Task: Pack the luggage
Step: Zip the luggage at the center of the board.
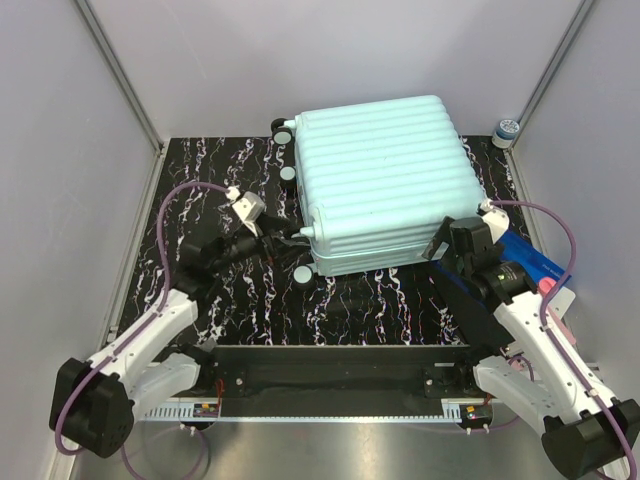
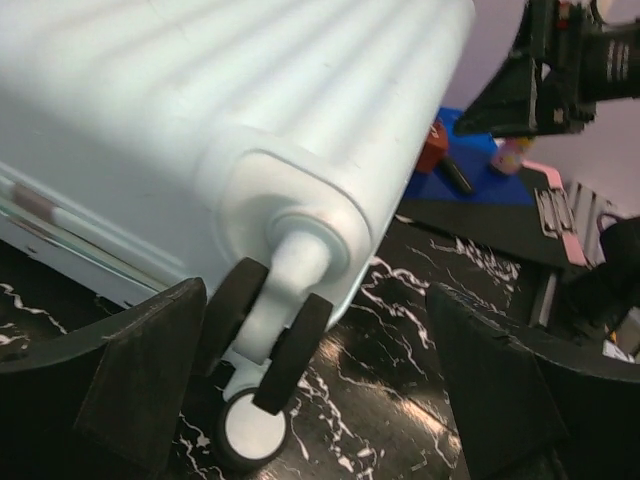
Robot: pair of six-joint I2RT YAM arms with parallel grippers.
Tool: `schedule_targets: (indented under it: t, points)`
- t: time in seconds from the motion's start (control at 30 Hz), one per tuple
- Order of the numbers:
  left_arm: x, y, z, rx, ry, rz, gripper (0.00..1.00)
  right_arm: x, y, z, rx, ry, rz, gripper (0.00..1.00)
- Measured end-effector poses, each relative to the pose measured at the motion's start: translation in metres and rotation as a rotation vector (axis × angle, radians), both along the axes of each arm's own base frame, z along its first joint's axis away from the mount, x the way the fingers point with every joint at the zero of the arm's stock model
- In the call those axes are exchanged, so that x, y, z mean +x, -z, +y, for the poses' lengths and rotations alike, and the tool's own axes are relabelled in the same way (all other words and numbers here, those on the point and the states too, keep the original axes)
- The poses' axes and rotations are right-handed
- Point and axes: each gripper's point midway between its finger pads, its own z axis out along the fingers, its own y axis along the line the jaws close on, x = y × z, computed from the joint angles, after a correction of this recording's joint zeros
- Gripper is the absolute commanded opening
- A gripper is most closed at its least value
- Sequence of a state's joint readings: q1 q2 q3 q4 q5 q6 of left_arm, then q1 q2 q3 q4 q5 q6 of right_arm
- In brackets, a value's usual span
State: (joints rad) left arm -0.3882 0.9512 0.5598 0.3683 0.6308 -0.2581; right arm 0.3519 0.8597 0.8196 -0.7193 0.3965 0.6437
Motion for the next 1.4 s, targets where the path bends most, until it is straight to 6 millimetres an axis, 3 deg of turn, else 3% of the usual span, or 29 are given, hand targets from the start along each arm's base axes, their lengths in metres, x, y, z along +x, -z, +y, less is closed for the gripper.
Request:
schedule_targets:
  t: [0.17,0.5,0.77,0.93,1.0,1.13,1.17,1.2,1.23,1.4]
  points:
    - [-0.002,0.011,-0.007,0.053,0.041,-0.002,0.98,-0.001,0.003,0.002,0.007,-0.008,0.013,1.00]
    - [0.013,0.022,-0.005,0.113,-0.006,-0.029,0.99,-0.002,0.008,0.010,0.036,-0.035,0.031,1.00]
    - [0.021,0.041,-0.016,0.185,-0.001,-0.007,0.97,-0.001,0.011,0.017,0.059,-0.061,0.039,1.00]
    - [0.023,0.043,-0.017,0.199,-0.002,-0.012,0.62,-0.001,0.013,0.017,0.060,-0.062,0.042,1.00]
    - [0.024,0.044,-0.017,0.206,-0.004,-0.008,0.54,-0.001,0.016,0.017,0.059,-0.060,0.048,1.00]
    - [0.025,0.040,-0.020,0.207,0.011,-0.022,0.24,0.000,0.022,0.018,0.056,-0.060,0.063,1.00]
    - [0.025,0.040,-0.020,0.208,0.012,-0.019,0.10,0.001,0.023,0.018,0.056,-0.060,0.064,1.00]
    - [0.025,0.041,-0.020,0.210,0.013,-0.017,0.04,0.001,0.023,0.018,0.055,-0.060,0.066,1.00]
    - [0.025,0.041,-0.020,0.210,0.015,-0.015,0.00,0.002,0.024,0.018,0.055,-0.059,0.068,1.00]
    - [0.024,0.041,-0.021,0.209,0.018,-0.015,0.00,0.005,0.027,0.020,0.053,-0.059,0.074,1.00]
